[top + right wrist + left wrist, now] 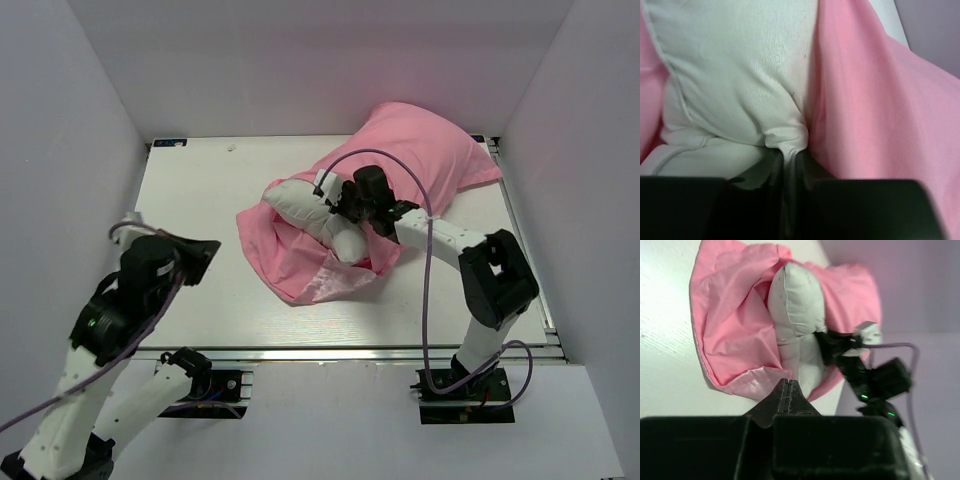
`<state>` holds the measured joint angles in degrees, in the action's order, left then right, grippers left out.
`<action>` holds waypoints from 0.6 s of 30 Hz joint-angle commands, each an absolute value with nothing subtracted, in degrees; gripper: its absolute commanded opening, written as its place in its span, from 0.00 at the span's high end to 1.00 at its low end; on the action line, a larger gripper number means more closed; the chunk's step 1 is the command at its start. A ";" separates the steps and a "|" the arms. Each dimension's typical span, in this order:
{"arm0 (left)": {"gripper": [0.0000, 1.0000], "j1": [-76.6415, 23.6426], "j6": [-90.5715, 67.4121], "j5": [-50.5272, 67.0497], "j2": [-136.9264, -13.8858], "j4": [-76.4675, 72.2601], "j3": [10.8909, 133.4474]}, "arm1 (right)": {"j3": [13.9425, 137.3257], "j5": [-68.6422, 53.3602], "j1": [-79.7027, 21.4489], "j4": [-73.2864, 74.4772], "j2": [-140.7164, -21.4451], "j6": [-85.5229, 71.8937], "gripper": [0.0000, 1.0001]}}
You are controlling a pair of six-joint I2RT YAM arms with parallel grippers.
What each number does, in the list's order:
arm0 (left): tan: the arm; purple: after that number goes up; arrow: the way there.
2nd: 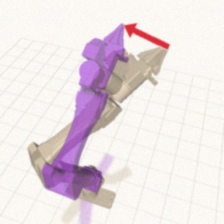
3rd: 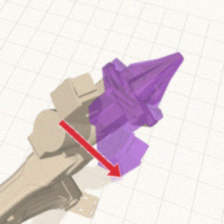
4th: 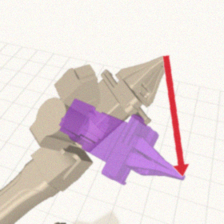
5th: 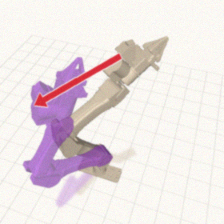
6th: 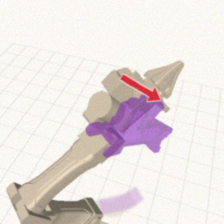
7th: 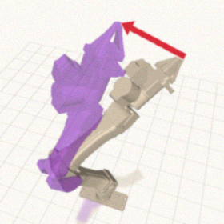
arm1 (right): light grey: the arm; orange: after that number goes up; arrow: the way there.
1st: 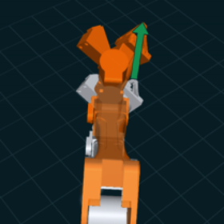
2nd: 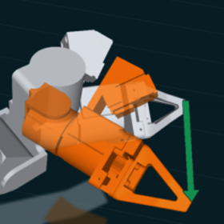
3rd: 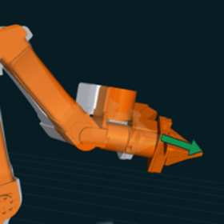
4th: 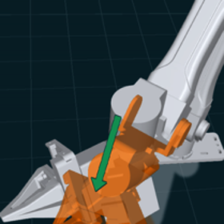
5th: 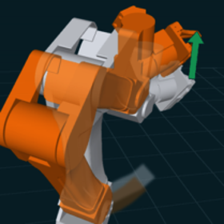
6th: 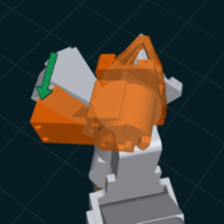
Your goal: Put the pillow into the pillowcase
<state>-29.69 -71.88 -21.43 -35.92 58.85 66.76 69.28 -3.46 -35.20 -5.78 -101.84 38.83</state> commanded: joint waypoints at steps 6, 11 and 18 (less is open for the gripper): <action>0.81 -29.36 -68.82 -13.45 -48.67 40.01 56.70 | 71.80 -17.64 -33.22 9.75 -93.09 36.13 0.47; 0.53 -29.44 -69.26 -6.43 -57.11 24.21 50.90 | 78.47 -21.70 -33.22 15.37 -90.62 29.73 0.41; 0.51 -29.44 -70.48 2.09 -72.41 14.60 51.59 | 89.11 -24.44 -33.22 21.26 -92.54 23.12 0.35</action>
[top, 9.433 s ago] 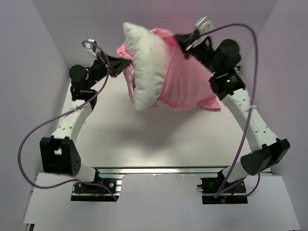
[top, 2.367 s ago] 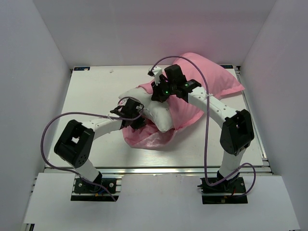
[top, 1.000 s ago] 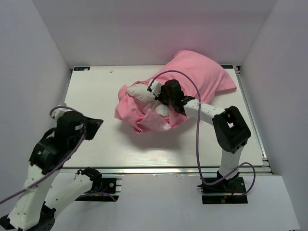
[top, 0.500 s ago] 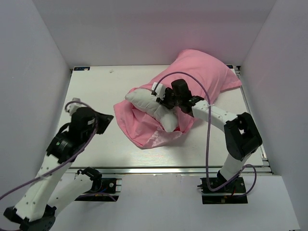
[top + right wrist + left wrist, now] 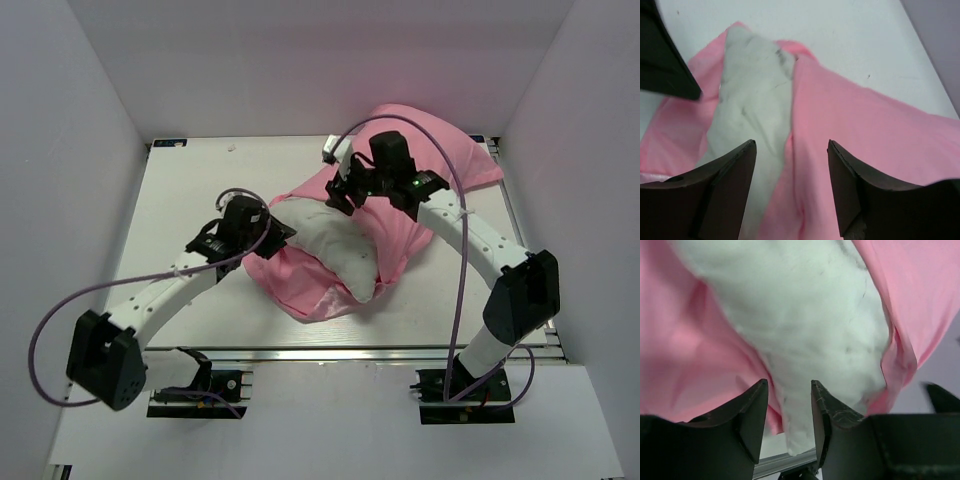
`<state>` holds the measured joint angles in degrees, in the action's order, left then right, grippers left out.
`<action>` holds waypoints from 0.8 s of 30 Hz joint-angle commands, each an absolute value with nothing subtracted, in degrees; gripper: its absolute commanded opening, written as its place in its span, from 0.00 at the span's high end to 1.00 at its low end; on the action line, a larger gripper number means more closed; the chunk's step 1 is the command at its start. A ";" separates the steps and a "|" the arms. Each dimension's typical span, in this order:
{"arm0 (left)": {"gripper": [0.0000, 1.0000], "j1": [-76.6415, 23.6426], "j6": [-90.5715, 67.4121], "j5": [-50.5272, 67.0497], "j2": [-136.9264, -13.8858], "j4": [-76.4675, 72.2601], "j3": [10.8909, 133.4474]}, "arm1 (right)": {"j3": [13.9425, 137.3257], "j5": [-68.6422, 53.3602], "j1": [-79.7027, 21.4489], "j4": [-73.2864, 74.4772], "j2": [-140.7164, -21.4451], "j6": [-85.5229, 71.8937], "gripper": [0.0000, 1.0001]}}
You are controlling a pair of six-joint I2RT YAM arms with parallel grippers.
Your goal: Put the pillow into the pillowcase
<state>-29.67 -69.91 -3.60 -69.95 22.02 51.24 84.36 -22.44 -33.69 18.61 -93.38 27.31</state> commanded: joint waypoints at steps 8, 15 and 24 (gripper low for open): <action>0.63 -30.76 -71.19 5.97 -82.17 14.84 54.14 | 95.52 -24.34 -33.22 24.43 -94.39 22.06 0.35; 0.56 -30.85 -70.58 3.43 -77.52 16.18 50.63 | 103.00 -37.94 -33.22 40.38 -95.89 30.83 0.23; 0.52 -30.41 -70.49 3.78 -82.18 12.13 55.02 | 76.58 -25.54 -39.97 30.08 -83.94 37.27 0.11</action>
